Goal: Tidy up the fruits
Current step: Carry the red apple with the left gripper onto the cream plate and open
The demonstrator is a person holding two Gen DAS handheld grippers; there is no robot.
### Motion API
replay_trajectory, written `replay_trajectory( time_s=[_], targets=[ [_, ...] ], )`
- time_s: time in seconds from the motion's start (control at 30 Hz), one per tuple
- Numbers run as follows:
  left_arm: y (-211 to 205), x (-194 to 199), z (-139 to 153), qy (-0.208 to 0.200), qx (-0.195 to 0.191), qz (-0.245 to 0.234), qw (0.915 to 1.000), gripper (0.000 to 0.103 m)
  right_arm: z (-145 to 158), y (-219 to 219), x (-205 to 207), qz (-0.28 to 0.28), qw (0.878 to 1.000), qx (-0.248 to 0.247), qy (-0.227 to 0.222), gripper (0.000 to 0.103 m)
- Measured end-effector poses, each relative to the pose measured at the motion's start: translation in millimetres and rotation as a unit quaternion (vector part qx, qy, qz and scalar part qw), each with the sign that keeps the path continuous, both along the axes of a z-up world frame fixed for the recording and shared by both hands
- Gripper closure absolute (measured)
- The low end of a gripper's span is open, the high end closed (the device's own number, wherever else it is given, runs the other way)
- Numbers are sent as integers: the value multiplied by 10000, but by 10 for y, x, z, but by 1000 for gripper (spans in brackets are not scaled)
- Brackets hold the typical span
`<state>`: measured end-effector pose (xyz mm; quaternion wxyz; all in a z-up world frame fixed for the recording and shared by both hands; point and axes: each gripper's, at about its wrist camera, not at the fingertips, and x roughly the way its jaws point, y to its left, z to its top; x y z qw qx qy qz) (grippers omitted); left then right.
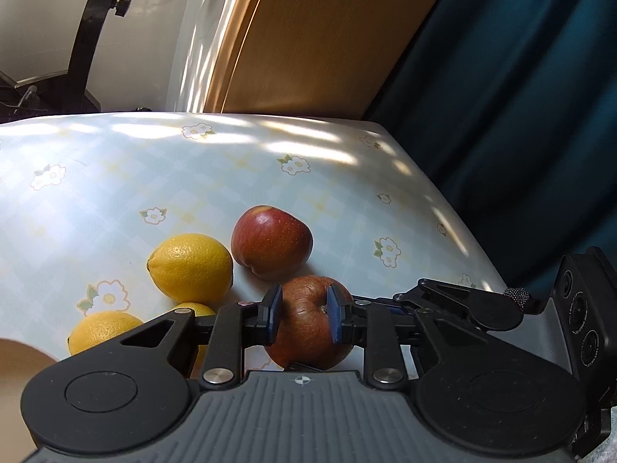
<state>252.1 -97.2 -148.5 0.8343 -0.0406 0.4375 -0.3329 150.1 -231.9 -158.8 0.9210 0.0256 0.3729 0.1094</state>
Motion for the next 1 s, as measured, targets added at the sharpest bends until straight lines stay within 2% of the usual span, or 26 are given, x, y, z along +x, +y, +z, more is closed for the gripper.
replay_trajectory(
  time_s=[0.27, 0.53, 0.7, 0.8, 1.0],
  targets=[
    [574, -135, 392, -365, 157, 323, 9987, 76, 284, 577, 204, 475, 9986, 85, -216, 43],
    [1366, -177, 582, -424, 377, 791, 9952, 76, 384, 1409, 458, 999, 9945, 272, -174, 43],
    [1755, -118, 477, -326, 469, 1015, 9932, 76, 262, 1827, 669, 1166, 9926, 346, 29, 43],
    [1888, -43, 312, -167, 504, 1167, 9917, 76, 124, 2027, 754, 1243, 9916, 302, 192, 43],
    [2059, 30, 47, 51, 489, 1411, 9888, 76, -138, 2263, 828, 1490, 9881, -11, 383, 43]
  ],
)
